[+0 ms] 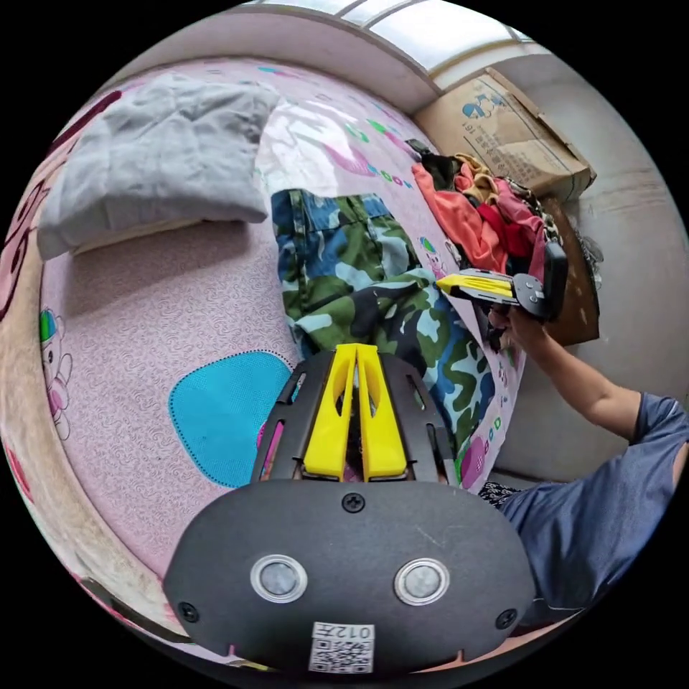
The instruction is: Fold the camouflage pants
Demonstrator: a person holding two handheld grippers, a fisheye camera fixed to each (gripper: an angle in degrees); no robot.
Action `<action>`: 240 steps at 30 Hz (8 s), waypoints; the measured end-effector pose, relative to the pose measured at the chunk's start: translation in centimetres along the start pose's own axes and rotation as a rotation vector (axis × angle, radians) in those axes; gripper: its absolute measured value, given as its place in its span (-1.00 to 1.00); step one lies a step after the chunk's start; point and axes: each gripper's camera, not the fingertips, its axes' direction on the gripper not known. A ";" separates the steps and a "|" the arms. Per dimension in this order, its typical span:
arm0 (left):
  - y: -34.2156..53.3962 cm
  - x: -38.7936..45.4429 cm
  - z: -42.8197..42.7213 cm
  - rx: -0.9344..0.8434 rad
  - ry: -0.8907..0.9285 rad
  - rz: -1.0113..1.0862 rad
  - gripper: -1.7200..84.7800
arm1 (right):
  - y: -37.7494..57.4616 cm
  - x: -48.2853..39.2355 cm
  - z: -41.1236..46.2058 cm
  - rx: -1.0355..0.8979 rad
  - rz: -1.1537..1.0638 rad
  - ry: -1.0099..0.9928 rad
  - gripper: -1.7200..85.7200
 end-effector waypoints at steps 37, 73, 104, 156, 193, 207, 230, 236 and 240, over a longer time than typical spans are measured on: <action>27.5 6.0 -0.2 -0.036 -0.153 -0.046 -0.87 | 25.3 -3.4 -7.3 -0.019 0.204 -0.329 -0.91; 16.4 4.9 -7.0 0.046 -0.120 -0.008 -0.89 | 16.6 6.6 -2.7 -0.108 0.042 -0.366 -0.79; -6.2 10.0 1.4 -0.337 -0.084 0.474 -0.81 | 9.2 10.6 -0.7 0.039 -0.134 -0.548 -0.93; 8.1 16.1 0.7 -0.143 -0.286 0.090 -0.94 | 17.8 -3.0 -7.1 -0.017 0.088 -0.243 -0.93; 25.7 13.5 -2.7 -0.032 -0.202 0.072 -0.95 | 27.5 0.6 -11.7 -0.142 0.231 -0.422 -0.93; 19.6 19.8 6.9 -0.129 -0.406 0.115 -0.96 | 19.6 -12.1 -9.9 -0.093 0.007 -0.053 -0.96; 21.2 22.2 6.5 -0.055 -0.401 0.154 -0.95 | 17.0 -13.8 -14.7 -0.068 0.210 -0.021 -0.96; 15.8 22.8 3.5 0.120 -0.529 0.166 -0.96 | 9.2 -14.7 -16.0 0.095 0.109 0.009 -0.96; 12.4 20.8 7.1 0.048 -0.554 0.148 -0.96 | 5.8 -16.6 -11.4 0.037 0.000 0.046 -0.96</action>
